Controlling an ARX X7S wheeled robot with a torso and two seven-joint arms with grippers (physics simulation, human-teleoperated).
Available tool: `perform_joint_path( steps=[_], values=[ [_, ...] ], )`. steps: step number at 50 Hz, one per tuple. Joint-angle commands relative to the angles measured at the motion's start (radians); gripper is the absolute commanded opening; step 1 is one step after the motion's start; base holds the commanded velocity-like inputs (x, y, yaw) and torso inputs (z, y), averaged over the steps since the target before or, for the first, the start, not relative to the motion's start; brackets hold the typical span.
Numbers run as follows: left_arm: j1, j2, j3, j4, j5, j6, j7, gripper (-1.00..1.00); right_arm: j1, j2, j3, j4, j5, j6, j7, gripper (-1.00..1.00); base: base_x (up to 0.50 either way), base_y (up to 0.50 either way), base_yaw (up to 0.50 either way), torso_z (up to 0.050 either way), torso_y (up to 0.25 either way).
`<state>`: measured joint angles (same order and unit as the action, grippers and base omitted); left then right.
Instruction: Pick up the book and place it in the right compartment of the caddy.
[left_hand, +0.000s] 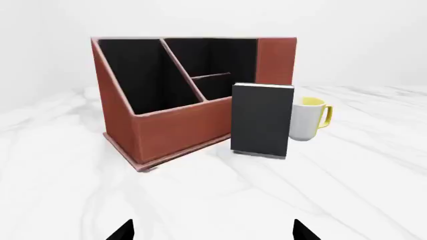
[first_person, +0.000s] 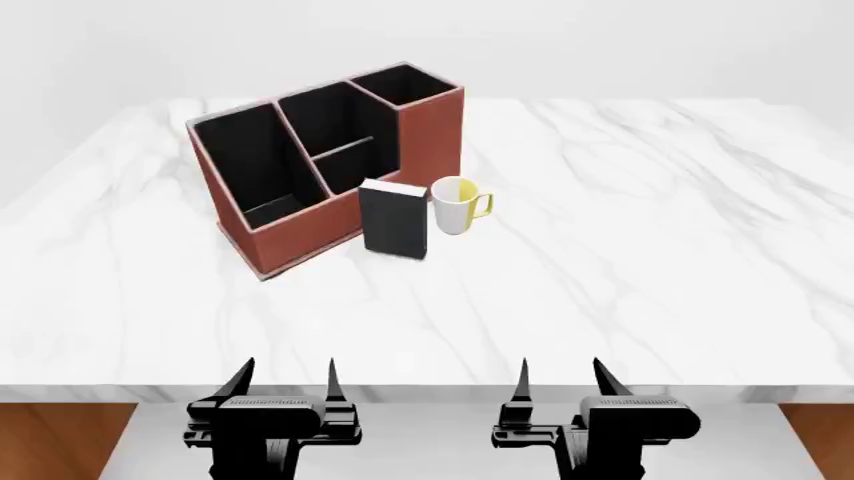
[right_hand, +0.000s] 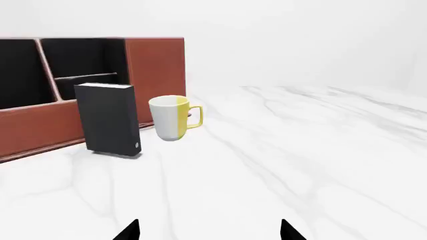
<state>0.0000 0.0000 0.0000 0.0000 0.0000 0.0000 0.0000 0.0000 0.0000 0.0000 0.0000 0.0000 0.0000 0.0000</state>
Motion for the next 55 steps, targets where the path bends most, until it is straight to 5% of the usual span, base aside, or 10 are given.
perform_joint_path(
  steps=[1,11,36,55],
  values=[
    [-0.001,-0.016,0.018,0.001,-0.014,0.001,-0.020,1.00,0.001,0.016,-0.022,0.001,0.009,0.002,0.022,1.00,0.00,0.00,0.00,0.000,0.000],
    [0.017,-0.052,0.052,0.069,-0.039,-0.035,-0.047,1.00,-0.008,0.046,-0.055,-0.017,0.038,0.014,0.056,1.00,0.00,0.00,0.00,0.000,0.000],
    [0.138,-0.132,0.057,0.628,-0.052,-0.325,-0.117,1.00,-0.068,0.115,-0.032,-0.586,0.172,0.376,0.111,1.00,0.00,0.00,0.00,0.000,0.000],
    [0.179,-0.160,0.012,0.908,-0.093,-0.453,-0.158,1.00,-0.096,0.151,-0.013,-0.753,0.238,0.427,0.134,1.00,0.00,0.00,0.00,0.000,0.000]
  ],
)
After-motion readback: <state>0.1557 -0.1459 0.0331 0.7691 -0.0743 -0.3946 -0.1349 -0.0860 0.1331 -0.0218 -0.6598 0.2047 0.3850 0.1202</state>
